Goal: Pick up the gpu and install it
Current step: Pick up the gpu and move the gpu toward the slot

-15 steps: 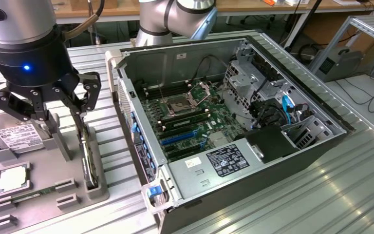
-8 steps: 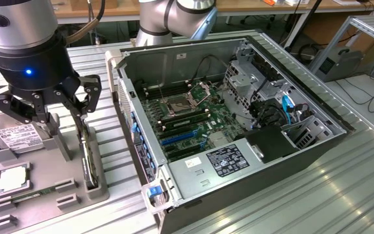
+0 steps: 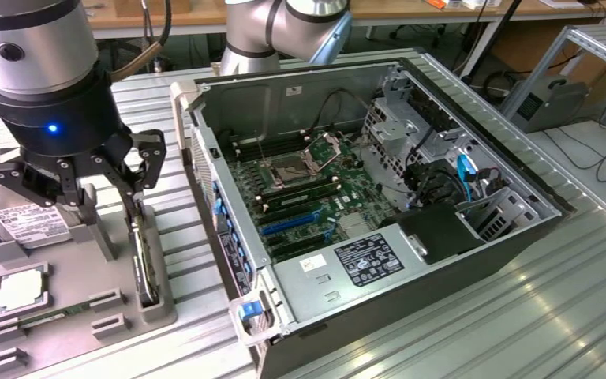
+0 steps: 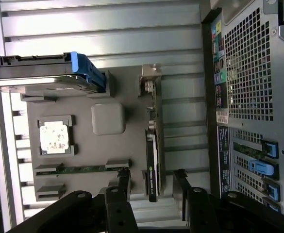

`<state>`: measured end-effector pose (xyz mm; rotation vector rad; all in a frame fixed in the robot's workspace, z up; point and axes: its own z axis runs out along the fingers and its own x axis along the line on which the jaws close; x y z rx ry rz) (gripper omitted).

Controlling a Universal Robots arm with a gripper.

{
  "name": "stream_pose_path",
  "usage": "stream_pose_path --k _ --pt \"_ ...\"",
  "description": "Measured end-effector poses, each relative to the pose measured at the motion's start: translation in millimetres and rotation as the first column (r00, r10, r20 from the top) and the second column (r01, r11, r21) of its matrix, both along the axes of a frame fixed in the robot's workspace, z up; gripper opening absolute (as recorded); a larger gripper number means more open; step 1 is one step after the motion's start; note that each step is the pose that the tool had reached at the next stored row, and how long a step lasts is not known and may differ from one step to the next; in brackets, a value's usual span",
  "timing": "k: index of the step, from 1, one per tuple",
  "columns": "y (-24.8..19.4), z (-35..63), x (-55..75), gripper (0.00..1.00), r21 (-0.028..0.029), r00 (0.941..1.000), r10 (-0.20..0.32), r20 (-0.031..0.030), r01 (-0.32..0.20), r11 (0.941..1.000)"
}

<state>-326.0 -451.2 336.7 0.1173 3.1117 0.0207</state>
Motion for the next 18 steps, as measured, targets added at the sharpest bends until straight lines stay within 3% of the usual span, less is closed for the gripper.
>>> stream_pose_path --k 18 --pt "0.0 -28.3 0.0 0.48 -0.0022 1.0 0.0 0.0 0.0 1.0"
